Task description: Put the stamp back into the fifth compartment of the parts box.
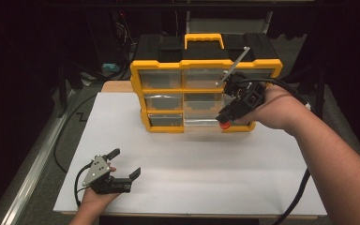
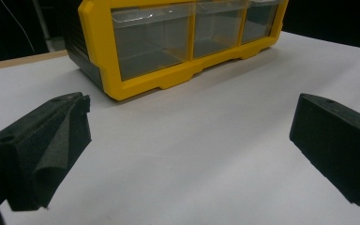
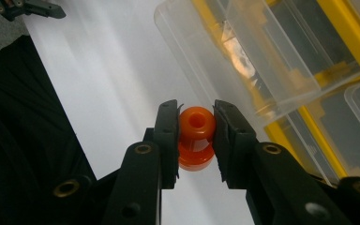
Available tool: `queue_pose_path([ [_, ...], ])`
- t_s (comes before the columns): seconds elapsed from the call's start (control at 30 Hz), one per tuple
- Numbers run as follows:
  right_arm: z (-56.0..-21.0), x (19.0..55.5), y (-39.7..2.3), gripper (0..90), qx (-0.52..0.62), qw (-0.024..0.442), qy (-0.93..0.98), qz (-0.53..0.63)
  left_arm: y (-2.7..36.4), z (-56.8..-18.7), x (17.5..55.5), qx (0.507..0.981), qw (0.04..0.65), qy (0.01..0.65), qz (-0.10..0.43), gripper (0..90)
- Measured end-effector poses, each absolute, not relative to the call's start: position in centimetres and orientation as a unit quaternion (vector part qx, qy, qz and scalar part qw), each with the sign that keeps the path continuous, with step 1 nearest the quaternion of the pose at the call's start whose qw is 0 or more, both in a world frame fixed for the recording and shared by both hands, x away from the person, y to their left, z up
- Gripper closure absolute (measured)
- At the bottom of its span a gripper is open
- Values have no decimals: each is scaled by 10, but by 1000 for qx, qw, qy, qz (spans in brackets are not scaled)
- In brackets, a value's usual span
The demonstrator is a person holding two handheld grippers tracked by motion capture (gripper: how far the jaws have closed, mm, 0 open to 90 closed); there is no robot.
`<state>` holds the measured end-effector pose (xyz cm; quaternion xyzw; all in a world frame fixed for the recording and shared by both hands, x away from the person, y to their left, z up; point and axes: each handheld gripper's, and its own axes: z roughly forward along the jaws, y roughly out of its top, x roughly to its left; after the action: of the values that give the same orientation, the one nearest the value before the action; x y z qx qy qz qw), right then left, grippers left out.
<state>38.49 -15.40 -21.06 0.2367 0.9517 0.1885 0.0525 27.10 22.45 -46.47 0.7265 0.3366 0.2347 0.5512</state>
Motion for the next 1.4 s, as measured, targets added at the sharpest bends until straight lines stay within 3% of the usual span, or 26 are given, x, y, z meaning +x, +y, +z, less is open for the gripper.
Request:
queue_pose_path([
  [1.4,-219,436,-110,736,237,70,952,179,227,-464,270,725,553,338,234,3],
])
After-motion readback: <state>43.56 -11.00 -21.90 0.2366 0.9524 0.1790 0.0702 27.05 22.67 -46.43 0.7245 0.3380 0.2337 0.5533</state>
